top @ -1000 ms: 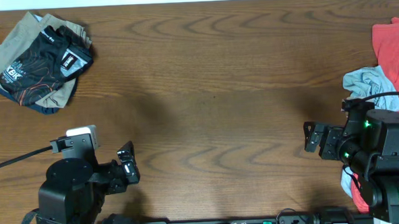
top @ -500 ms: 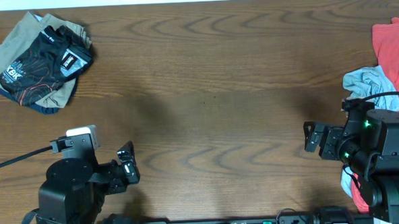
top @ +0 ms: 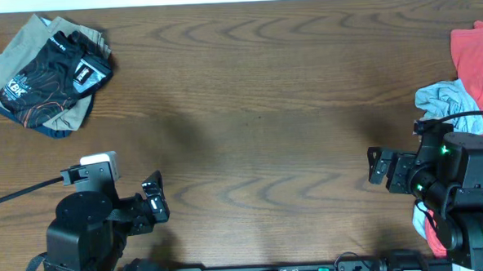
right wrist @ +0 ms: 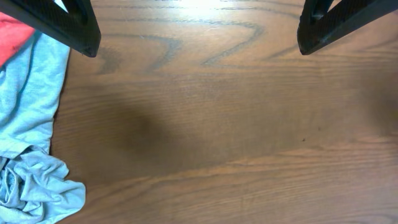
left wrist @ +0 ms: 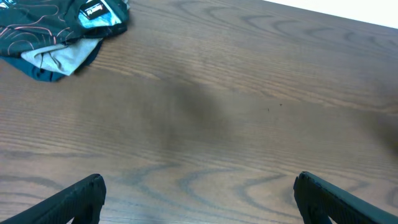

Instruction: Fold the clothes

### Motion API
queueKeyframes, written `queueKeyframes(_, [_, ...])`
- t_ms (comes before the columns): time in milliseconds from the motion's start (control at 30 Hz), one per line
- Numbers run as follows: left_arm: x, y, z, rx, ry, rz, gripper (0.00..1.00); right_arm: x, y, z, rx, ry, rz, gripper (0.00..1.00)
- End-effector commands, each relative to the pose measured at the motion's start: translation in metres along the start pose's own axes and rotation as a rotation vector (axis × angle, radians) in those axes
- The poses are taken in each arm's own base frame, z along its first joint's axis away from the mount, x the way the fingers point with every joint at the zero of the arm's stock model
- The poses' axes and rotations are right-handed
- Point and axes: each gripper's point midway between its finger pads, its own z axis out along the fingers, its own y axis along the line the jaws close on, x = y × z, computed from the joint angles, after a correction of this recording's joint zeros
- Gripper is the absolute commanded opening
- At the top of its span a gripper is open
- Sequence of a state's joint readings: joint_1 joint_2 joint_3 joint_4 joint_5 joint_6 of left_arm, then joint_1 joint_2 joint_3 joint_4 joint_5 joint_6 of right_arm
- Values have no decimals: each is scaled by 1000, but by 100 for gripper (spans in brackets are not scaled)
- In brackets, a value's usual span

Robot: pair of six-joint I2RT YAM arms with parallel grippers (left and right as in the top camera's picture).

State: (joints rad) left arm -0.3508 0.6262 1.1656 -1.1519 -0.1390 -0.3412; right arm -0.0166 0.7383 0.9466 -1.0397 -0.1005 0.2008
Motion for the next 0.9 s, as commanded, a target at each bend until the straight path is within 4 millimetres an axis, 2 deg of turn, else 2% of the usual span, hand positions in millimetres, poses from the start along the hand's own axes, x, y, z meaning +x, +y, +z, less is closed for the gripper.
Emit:
queueKeyframes(0, [1, 3, 1, -16, 0, -3, 98, 0, -5, -8, 24, -41, -8, 99])
queueKeyframes(233, [1, 3, 1, -16, 0, -3, 98, -9, -2, -23, -16, -301, -106, 99])
queueKeyframes(500, [1, 3, 1, -16, 0, -3, 98, -5, -4, -15, -40, -625, -218, 99])
queueKeyframes(633, [1, 3, 1, -16, 0, -3, 98, -7, -1, -6, -51, -765, -277, 99])
queueKeyframes(800, [1, 3, 1, -16, 0, -3, 98, -9, -3, 16, -42, -839, -318, 99])
queueKeyframes(867, [1, 3, 1, -16, 0, -3, 98, -5, -5, 29, -29, -843, -347, 99])
